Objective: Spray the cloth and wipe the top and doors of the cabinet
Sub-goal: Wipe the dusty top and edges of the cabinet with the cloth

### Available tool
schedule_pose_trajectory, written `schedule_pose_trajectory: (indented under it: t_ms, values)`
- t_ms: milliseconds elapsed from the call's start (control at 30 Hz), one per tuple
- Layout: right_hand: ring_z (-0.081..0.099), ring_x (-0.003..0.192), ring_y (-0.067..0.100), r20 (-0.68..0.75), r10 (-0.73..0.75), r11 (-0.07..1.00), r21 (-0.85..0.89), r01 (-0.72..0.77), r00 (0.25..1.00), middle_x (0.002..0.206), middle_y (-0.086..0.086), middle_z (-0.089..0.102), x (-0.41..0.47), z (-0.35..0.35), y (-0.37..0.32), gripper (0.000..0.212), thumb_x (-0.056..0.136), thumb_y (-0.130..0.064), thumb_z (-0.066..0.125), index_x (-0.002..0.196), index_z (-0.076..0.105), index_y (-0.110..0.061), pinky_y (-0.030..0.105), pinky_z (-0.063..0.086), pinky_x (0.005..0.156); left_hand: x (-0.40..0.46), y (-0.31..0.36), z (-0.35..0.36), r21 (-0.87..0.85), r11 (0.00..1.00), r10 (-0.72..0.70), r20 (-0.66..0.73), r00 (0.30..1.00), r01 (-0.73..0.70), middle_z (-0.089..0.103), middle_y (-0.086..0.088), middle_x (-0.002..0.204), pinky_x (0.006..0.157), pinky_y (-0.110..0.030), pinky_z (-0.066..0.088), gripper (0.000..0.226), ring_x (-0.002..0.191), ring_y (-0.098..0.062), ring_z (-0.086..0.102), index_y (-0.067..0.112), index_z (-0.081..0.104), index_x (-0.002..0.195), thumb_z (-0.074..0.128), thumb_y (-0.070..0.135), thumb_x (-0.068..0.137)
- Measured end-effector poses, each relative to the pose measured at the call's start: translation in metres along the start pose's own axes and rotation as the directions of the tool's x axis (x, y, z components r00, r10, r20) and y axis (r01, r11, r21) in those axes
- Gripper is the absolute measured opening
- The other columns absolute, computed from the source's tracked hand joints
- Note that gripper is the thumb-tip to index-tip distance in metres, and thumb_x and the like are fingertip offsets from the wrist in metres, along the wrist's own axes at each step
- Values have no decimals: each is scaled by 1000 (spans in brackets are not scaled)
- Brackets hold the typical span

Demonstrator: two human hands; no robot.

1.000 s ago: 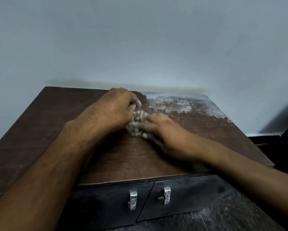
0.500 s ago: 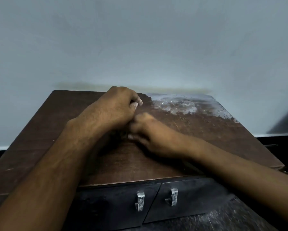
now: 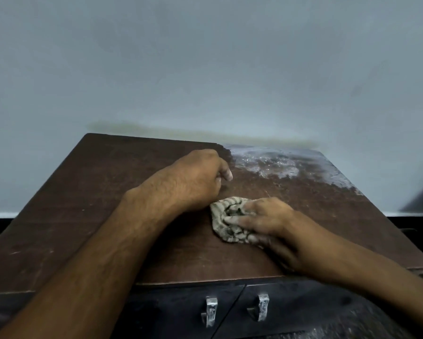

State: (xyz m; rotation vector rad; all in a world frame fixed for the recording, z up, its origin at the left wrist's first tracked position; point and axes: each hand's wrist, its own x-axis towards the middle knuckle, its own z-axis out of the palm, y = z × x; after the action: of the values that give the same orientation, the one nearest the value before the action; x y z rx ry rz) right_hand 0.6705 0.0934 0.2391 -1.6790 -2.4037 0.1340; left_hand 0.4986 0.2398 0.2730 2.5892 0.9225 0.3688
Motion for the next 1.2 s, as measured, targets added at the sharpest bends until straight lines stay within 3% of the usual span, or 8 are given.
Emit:
schedule_pose_trajectory:
  t_ms: [200, 300, 367, 500, 700, 867, 1067, 1200]
  values:
    - [45, 103, 14, -97, 140, 984, -96, -149, 985, 119, 8, 55, 75, -3, 67, 40, 102, -26, 47, 142, 52, -20, 24, 34, 86, 16, -13, -2, 47, 996, -72, 51, 996, 70, 53, 4, 123, 101, -34, 45, 30, 115, -15, 52, 25, 62, 125, 54, 23, 97]
    - [47, 121, 34, -111, 331, 924, -162, -345, 937, 132, 16, 51, 124, 2, 88, 42, 104, -26, 42, 145, 45, -19, 35, 37, 102, 30, -19, 4, 92, 990, -109, 69, 992, 103, 49, -2, 132, 108, -39, 40, 42, 126, -20, 47, 20, 52, 136, 57, 26, 95]
    - [43, 126, 37, -124, 397, 889, -196, -414, 910, 138, 18, 47, 143, 9, 89, 42, 102, -25, 41, 144, 43, -20, 43, 33, 111, 39, -25, 4, 94, 989, -119, 60, 991, 113, 48, -6, 134, 109, -38, 37, 48, 129, -22, 44, 17, 47, 140, 57, 26, 94]
    - [44, 120, 33, -128, 220, 961, -144, -237, 967, 131, 15, 50, 127, 17, 85, 43, 99, -25, 44, 143, 43, -23, 46, 38, 106, 53, -41, -4, 98, 987, -127, -18, 992, 128, 49, -10, 135, 109, -38, 37, 49, 128, -26, 44, 11, 47, 140, 55, 22, 93]
    - [45, 123, 35, -132, 417, 871, -226, -437, 899, 135, 16, 51, 156, 0, 106, 39, 99, -22, 42, 137, 48, -17, 43, 38, 105, 66, -44, -2, 30, 996, -84, -69, 994, 86, 51, -6, 134, 111, -36, 35, 47, 128, -22, 45, 13, 48, 140, 54, 22, 95]
    - [48, 118, 34, -97, 209, 971, -102, -218, 973, 131, 14, 56, 167, 13, 87, 39, 100, -29, 45, 137, 53, -20, 45, 39, 105, 72, -44, 5, 7, 998, -68, -97, 993, 69, 50, -5, 127, 107, -34, 36, 43, 124, -22, 45, 16, 51, 135, 56, 23, 94]
    - [43, 123, 36, -103, 404, 888, -192, -417, 909, 136, 18, 48, 140, -7, 119, 39, 100, -18, 42, 139, 46, -15, 43, 37, 106, 64, -49, 3, -29, 999, -37, -134, 990, 33, 52, 3, 122, 105, -31, 40, 40, 116, -15, 52, 18, 56, 134, 59, 22, 94]
    - [46, 116, 30, -80, 194, 974, -105, -202, 978, 128, 13, 55, 91, 3, 93, 44, 97, -24, 46, 141, 49, -23, 40, 38, 101, 72, -34, 12, 23, 999, 26, -104, 994, -24, 55, -3, 127, 106, -34, 40, 38, 119, -17, 52, 17, 59, 130, 60, 22, 92]
